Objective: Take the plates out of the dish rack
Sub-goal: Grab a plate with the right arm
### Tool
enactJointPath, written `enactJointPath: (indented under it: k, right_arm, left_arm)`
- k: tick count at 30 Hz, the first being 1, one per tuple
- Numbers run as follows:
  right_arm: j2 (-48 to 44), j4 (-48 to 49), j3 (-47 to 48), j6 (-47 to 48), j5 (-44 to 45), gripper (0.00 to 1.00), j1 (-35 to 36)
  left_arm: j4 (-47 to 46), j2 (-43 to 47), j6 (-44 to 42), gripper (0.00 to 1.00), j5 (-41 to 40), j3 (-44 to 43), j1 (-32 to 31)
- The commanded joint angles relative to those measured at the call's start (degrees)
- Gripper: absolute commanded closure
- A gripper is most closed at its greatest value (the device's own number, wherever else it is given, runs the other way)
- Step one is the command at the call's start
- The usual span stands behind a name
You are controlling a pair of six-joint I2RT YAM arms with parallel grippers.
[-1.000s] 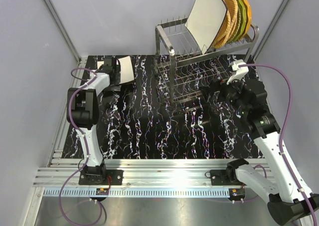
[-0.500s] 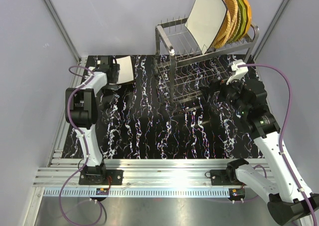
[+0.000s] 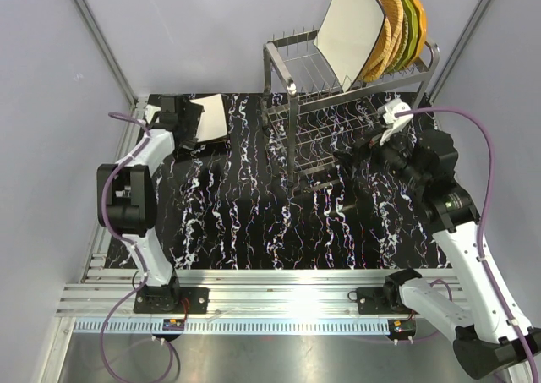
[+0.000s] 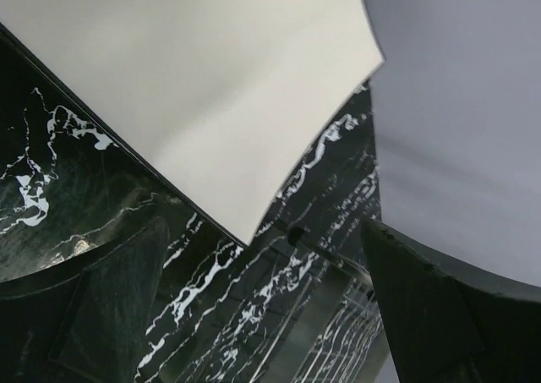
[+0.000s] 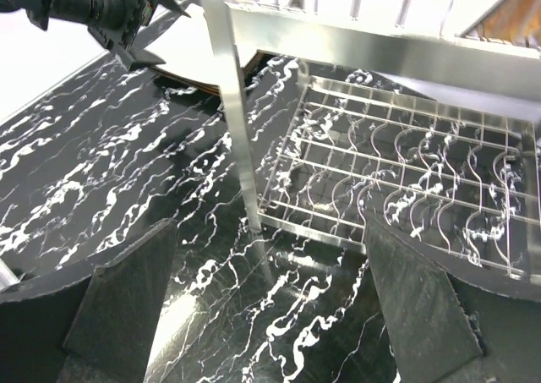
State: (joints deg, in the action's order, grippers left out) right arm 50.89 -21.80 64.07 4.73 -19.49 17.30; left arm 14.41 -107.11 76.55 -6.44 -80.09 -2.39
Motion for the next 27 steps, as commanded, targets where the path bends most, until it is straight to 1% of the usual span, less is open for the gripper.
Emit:
enactJointPath:
  k: [1,6,9,10,12,13,14,16,17,18,20,21,22,26,27]
  right_arm:
    - [1.4,-0.25,5.96,3.0,-4.15,0.0,-0.25]
    - [4.3,-2.1,10.98,2.04,-4.77,0.0,-0.25]
    - [6.31,-3.68,14.84,0.46,-4.16,0.0,-0.25]
    - [6.93,-4.03,16.94,0.02,-3.72,0.0,-0.25]
    - [8.6,-5.18,20.02,-1.73,-2.24,0.0,-0.25]
    - [9.22,-5.35,20.99,-2.44,-1.79,0.0,-0.34]
    - [10.44,-6.23,22.05,-3.06,-1.44,0.0,-0.25]
    - [11.77,-7.2,25.55,-4.11,-1.0,0.0,-0.25]
    - [13.08,-7.9,26.71,-4.38,-0.73,0.0,-0.25]
    - [13.61,-8.08,27.76,-5.95,-0.38,0.0,-0.25]
    - [15.8,-8.95,31.19,-6.23,0.06,0.0,-0.25]
    - [16.77,-9.39,32.5,-6.4,0.15,0.0,-0.25]
    - [17.74,-10.09,35.56,-6.49,0.93,0.0,-0.25]
    - [23.44,-13.96,43.31,-7.37,3.48,0.0,-0.25]
    - [24.24,-14.4,45.76,-7.8,3.84,0.0,-0.25]
  left_arm:
    - [-4.83,6.99,-5.88,0.01,1.86,3.53,0.28]
    - [-7.73,13.58,-11.24,0.01,3.71,9.07,0.2]
    - [-7.3,19.11,-16.86,0.01,3.36,12.59,-0.15]
    - [-6.86,21.92,-20.27,0.01,2.84,14.51,-0.24]
    - [-7.12,25.36,-23.45,0.01,2.48,17.06,-0.68]
    - [-7.12,26.85,-26.95,0.01,2.57,19.34,-0.68]
    - [-7.21,30.35,-28.55,0.01,2.83,20.58,-0.68]
    - [-7.73,34.14,-33.02,0.01,4.58,24.09,-0.77]
    - [-7.91,37.47,-34.27,0.01,5.29,25.15,-0.68]
    - [-8.26,39.5,-35.58,0.01,6.08,26.38,-0.86]
    - [-8.53,42.58,-38.49,0.01,8.02,29.72,-0.77]
    - [-8.53,46.08,-39.63,0.01,8.8,30.78,-0.77]
    - [-8.35,47.68,-41.82,0.01,10.2,32.96,-0.86]
    - [-6.6,56.2,-46.22,0.01,12.67,36.67,-0.86]
    - [-6.24,59.53,-47.01,0.01,13.72,37.2,-0.77]
